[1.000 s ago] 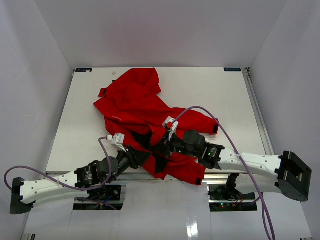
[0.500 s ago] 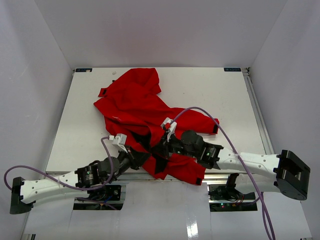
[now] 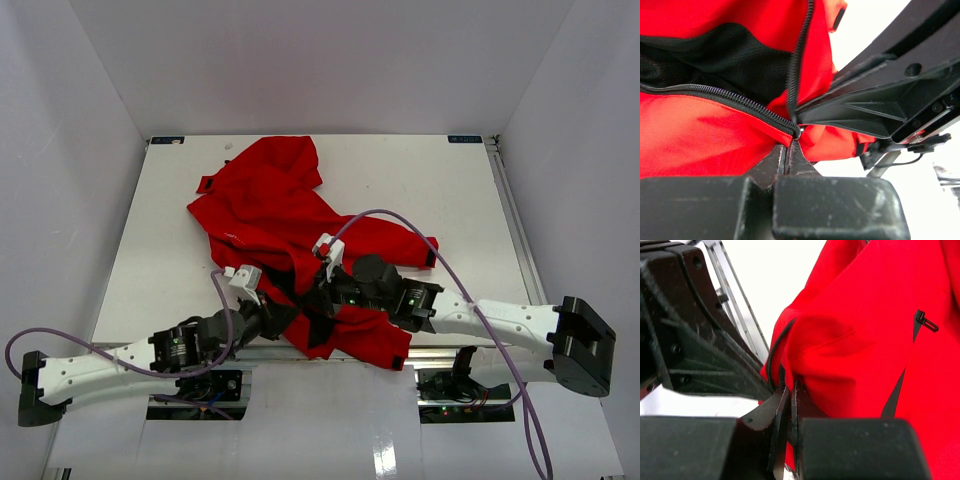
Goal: Zip up the jacket
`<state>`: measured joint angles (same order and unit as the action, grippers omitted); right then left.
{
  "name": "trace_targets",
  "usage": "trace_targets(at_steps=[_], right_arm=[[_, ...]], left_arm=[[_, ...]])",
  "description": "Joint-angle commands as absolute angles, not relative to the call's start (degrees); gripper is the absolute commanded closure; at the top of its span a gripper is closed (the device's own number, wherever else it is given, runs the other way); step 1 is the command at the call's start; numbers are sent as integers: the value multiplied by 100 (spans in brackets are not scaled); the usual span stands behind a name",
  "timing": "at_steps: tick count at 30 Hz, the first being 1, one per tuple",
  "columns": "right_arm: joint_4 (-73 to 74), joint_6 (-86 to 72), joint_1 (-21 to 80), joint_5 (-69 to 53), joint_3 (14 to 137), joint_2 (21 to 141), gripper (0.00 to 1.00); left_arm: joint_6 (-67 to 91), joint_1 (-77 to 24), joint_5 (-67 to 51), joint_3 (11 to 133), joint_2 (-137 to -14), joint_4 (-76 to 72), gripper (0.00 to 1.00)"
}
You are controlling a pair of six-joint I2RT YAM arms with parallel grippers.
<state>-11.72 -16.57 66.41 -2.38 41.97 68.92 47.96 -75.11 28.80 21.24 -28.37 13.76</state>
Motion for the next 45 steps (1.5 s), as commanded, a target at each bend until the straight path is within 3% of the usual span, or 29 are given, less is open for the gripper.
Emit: trace_targets(at_steps=[1,11,18,23,27,32,39,45], right_arm=[[-1557,-1590,6644,-322,4691,7006,92],[-1446,-1543,6644,-169,4704,6937,92],[-1196,-1263,6653,-430,4732,7162,92],[-1143,-1139,6728,-365,4607,7024,76],[-1033,-933,6779,-334,4465,6731,58],[-597,-546,6815,-168,4392,6096,45],[-341,435,7111,272,4267,5493,39],[-1531,2993,8202,1467,3172,4998,40]], left_arm=[[4358,-7532,2176,2302,-3245,1608,100],[4338,-7532,2270,2304,-3228,1752,100],[4785,-7537,2769,2462,-2454,2015,100],[5092,-7532,2878,2623,-1940,2520,100],[5176,-7532,2871,2594,-1668,2718,100],[5177,-7535,2721,2593,-1705,2812,100],[5127,-7532,2355,2559,-1760,2797,100],[5054,-7537,1978,2501,-1652,2720,100]])
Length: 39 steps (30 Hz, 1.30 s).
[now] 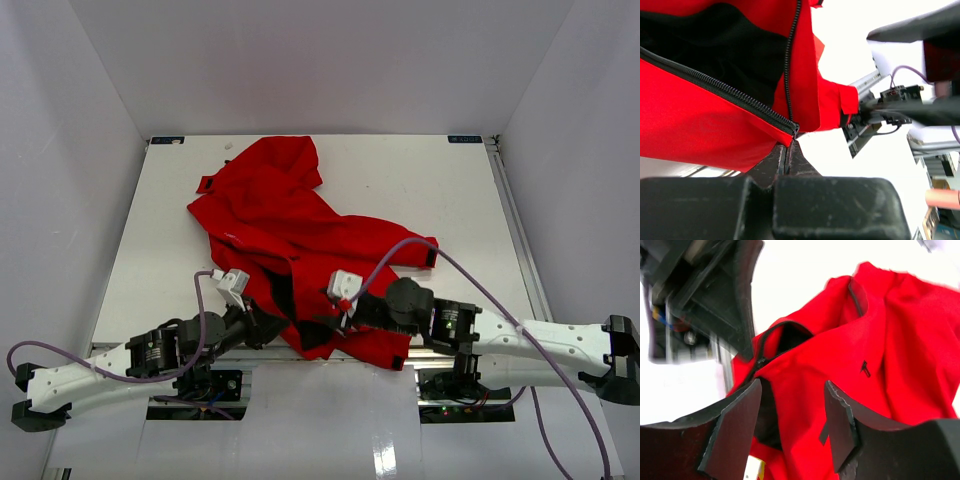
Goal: Zip up the jacket
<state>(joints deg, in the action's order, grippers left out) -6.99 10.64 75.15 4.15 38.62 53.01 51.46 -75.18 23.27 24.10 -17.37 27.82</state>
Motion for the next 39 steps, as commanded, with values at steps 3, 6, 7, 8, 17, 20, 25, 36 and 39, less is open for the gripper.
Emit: trace_targets(at_steps=[3,6,7,8,17,20,25,36,39], right_arm=[[-1830,3392,8686,2173,2787,4938,42],[-2282,4044,9178,2897,2504,5131,43],[-2560,4379,9306,3104,2429,5267,44],[-2818,4657,9459,3270,2333,5380,44],[-5216,6264,9827,3643,1867,6302,47],[-5798,6597,9914,3761,1872,6741,48],[-6586,6890,10062,3817,1854,7263,47],[-7297,7146,10406,4010,1925,7974,46],[-7456,7219,10406,4087,1919,8126,46]], left_arm=[[5032,-7532,1853,2483,-1669,2716,100],[5019,-7532,1750,2487,-1707,2716,100],[5019,-7532,1728,2487,-1711,2716,100],[5021,-7532,1711,2481,-1711,2716,100],[5058,-7537,1696,2417,-1620,2689,100],[5054,-7539,1696,2426,-1547,2698,100],[5071,-7532,1714,2391,-1538,2694,100],[5075,-7541,1758,2377,-1529,2689,100],[5066,-7535,1770,2370,-1538,2695,100]])
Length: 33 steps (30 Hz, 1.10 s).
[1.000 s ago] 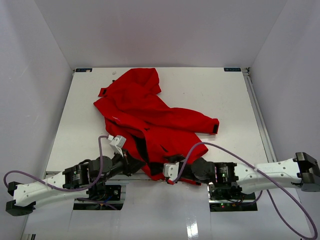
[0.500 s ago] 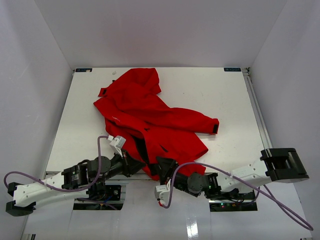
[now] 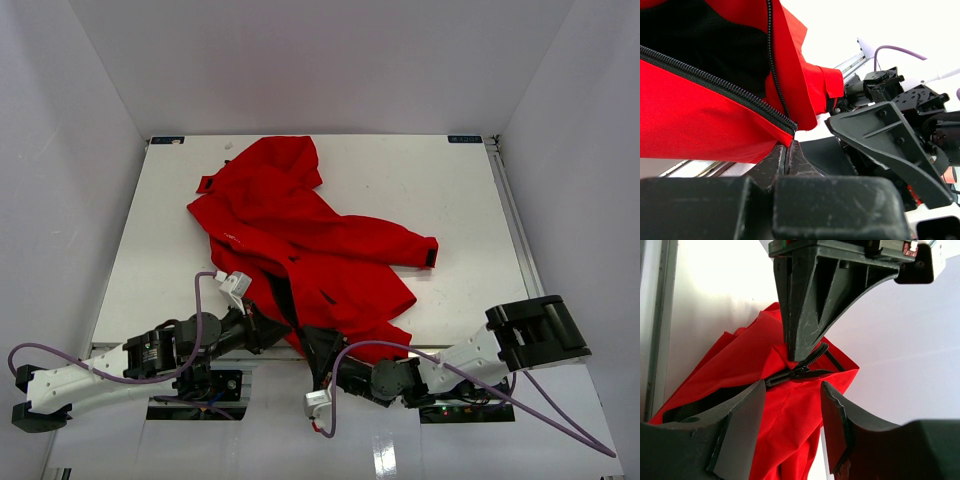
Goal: Zip up the jacket
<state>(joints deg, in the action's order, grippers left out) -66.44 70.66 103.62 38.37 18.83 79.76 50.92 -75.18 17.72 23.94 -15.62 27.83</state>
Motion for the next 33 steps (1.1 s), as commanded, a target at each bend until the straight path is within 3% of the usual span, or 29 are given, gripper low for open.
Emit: trace_targets(at_steps=[1,21,33], right_arm=[[-7533,7238,10406,4087,1909,8151,46],[-8029,7390,10369,4102,2024,8702,45],[-9813,8134,10248,4278,2057,9394,51]], left_arm=[[5070,-7540,1774,2380,-1538,2691,100],[5062,-7534,1777,2384,-1518,2689,100],[5062,-7533,1766,2365,-1521,2689,100]])
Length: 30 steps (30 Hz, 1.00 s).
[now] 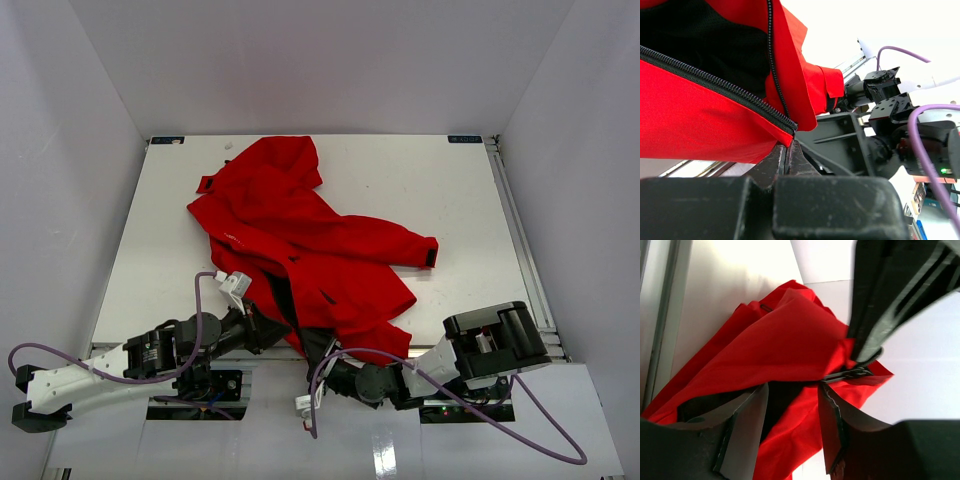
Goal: Zip up the jacket
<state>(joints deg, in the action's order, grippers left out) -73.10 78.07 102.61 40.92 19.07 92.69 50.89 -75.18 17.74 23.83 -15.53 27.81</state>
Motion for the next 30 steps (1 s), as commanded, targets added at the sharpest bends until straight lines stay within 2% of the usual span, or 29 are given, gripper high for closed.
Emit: trace_targets(at_steps=[1,30], right_arm=[[-9840,8150,10242,4291,2057,9384,51],[-9879,8412,10393,4183,2225,9044,52]], left_arm=[[5057,-7532,1767,2370,-1521,2695,100],[5045,-7537,1767,2364,-1560,2689,100]])
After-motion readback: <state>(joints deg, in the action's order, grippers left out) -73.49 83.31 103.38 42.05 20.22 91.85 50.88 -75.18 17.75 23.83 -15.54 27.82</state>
